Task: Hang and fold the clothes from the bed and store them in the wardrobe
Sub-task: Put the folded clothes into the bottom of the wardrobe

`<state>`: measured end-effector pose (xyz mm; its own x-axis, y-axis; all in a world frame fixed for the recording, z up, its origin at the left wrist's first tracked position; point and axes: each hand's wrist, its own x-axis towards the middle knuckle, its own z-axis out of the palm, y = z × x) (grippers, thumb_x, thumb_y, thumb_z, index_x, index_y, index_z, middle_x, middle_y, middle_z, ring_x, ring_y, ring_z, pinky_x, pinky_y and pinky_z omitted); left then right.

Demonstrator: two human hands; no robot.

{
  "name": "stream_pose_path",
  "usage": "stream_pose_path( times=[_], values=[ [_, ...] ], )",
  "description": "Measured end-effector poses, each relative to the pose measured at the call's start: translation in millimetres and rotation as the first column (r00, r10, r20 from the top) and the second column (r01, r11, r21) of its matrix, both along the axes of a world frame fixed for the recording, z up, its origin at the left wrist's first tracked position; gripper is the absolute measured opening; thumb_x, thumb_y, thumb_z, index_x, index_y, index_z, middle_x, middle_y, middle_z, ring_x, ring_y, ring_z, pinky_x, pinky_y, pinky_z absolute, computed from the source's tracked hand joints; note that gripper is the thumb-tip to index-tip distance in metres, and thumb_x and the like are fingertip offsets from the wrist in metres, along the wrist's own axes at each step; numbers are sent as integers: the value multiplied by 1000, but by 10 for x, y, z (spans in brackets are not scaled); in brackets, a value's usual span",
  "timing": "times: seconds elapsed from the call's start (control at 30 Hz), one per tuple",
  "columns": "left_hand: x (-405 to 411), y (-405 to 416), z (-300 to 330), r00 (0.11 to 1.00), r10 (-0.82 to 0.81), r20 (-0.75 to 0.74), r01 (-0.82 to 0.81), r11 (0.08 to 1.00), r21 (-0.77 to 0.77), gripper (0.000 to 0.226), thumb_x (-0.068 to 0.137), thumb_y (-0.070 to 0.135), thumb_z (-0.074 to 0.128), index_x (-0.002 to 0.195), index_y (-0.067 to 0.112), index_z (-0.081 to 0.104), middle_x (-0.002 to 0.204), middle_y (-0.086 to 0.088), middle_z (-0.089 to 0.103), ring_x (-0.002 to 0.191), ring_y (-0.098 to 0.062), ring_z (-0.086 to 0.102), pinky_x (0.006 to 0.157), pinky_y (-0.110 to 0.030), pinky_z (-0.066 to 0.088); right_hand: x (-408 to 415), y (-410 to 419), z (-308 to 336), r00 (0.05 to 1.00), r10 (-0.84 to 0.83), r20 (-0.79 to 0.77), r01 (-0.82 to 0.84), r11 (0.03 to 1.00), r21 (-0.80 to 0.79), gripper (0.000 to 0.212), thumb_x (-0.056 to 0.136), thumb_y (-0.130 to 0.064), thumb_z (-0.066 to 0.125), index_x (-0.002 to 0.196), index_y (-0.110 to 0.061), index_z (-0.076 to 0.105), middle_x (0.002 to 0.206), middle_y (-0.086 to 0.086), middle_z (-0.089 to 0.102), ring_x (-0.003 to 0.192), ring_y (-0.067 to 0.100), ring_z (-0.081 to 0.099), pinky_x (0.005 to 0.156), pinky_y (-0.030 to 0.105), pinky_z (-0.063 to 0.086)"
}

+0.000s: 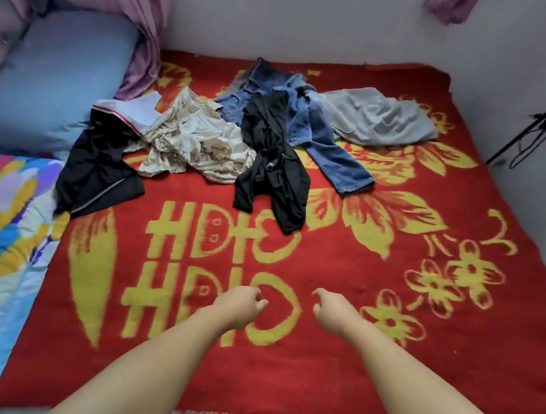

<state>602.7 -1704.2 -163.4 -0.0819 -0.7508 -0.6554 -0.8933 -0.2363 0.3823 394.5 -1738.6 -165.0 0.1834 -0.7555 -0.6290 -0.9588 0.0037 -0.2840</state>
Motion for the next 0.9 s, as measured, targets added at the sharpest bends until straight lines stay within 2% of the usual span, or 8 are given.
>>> stream_pose_path(
  times=[0.17,0.37,0.53,0.63,0.7,0.8,0.87,0.9],
  values=[
    [-345,-742,-405,995,94,-23,-93,994,54,39,102,40,37,124,14,56,112,-2,65,89,-19,62,69,-32,51,-265,-1009,-501,998,61,-28,-60,998,33,43,98,-19,35,140,-17,44,132,9,57,112,26,59,86,33,49],
    [-622,-1513,-1048,982,180,-53,-180,984,6,41,101,38,39,138,21,45,130,-1,58,109,-21,59,88,-36,50,-196,-1949,-1308,1000,19,-22,-21,997,-75,43,100,-22,38,143,-14,40,149,9,35,135,28,35,104,42,39],
    [-672,-2274,-1618,968,249,31,-227,922,-314,67,98,38,49,153,21,15,154,-6,25,140,-23,28,106,-38,37,-125,-2197,-2000,999,30,39,-15,941,-337,46,99,-20,44,145,-12,40,158,8,26,148,21,17,120,44,12],
    [-703,-2656,-1959,977,160,137,-89,902,-422,85,94,46,53,155,22,-2,161,-8,-3,149,-24,0,117,-41,21,-244,-2058,-2350,995,91,45,-54,850,-524,46,94,-20,44,138,-10,51,151,10,39,144,25,31,119,45,15],
    [-675,-2888,-2141,977,81,199,11,907,-422,91,91,50,54,154,25,-6,161,-6,-10,149,-23,-7,117,-46,17,-247,-2095,-2465,994,99,44,-52,794,-606,50,88,-25,38,132,-11,57,145,11,48,137,26,40,115,46,19],
    [-621,-3149,-2305,974,97,207,17,871,-491,62,92,33,56,147,18,31,153,-13,23,143,-29,21,108,-45,29,-153,-2174,-2547,994,105,30,-65,785,-616,54,85,-27,35,132,-12,58,145,11,49,136,27,43,113,48,18],
    [-639,-3223,-2332,971,241,7,-201,825,-528,30,91,9,49,120,7,54,124,-15,52,118,-33,47,88,-39,38,-174,-2096,-2586,993,116,3,-93,808,-581,54,85,-27,35,132,-13,58,145,11,48,135,27,45,112,48,18],
    [-651,-3250,-2326,943,325,-72,-317,814,-487,25,90,3,45,111,6,57,112,-15,59,106,-34,52,78,-37,37,-208,-2077,-2590,993,119,-10,-103,812,-575,54,85,-27,35,132,-13,58,145,11,48,135,27,45,112,48,18]
  ],
)
